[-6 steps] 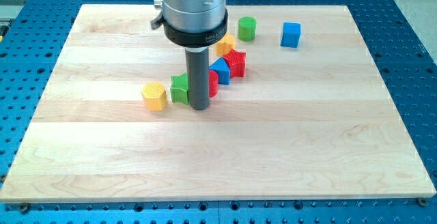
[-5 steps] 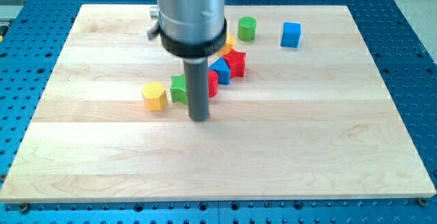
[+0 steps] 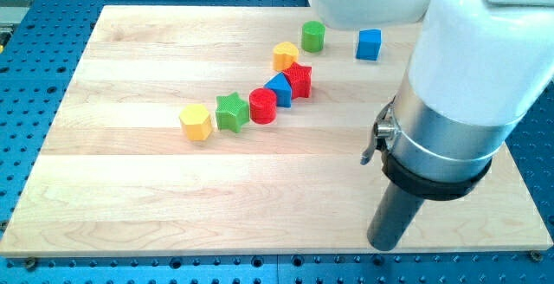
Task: Place the blue triangle horizontal right to the red circle
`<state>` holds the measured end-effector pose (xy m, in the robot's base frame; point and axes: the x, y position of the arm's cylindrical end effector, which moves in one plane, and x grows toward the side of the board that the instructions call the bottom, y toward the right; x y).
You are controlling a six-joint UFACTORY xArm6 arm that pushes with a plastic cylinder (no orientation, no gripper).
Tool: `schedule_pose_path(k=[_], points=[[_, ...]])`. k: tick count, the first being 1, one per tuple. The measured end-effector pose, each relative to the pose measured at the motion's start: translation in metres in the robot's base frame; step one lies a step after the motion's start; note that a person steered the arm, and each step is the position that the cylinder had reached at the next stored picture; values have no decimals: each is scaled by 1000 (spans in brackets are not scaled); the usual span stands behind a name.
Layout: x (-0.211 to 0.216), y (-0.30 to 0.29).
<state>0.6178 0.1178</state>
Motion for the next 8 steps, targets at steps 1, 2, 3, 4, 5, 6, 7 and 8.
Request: schedule_pose_path(k=[1,2,3,4,5,6,7,8], points=[[-3,-6],[-4,-9],[-4,-33],[-34,-59],[-98,-55],[-163,-46],[-204,-50],[-170,-61]])
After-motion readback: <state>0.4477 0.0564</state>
